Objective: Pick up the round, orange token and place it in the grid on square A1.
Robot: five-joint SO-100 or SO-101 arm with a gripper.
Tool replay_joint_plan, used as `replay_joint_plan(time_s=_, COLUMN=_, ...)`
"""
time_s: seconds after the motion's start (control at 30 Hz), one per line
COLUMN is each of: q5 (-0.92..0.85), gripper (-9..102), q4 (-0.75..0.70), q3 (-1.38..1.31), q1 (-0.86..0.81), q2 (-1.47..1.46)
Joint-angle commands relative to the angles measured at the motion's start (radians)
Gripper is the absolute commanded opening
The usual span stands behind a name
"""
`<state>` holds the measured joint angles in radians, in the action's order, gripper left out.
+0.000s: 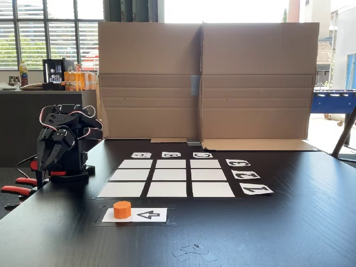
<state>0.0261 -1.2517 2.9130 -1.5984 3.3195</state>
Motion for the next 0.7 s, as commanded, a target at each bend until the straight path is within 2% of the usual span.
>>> replay_joint_plan(time_s=0.0, q5=-0.003, gripper=-1, q4=0.150, q3=-0.008, q1=0.005, q2=-0.057)
replay_joint_plan(time_s=0.43, q5=-0.009, gripper=-1, q4=0.150, q3=-0.038, q1=0.002, q2=-0.094)
replay_joint_plan(time_s=0.67, q5=-0.020, gripper=6, q4=0.150, q3=-0.212, q1=0.008, q2=-0.339)
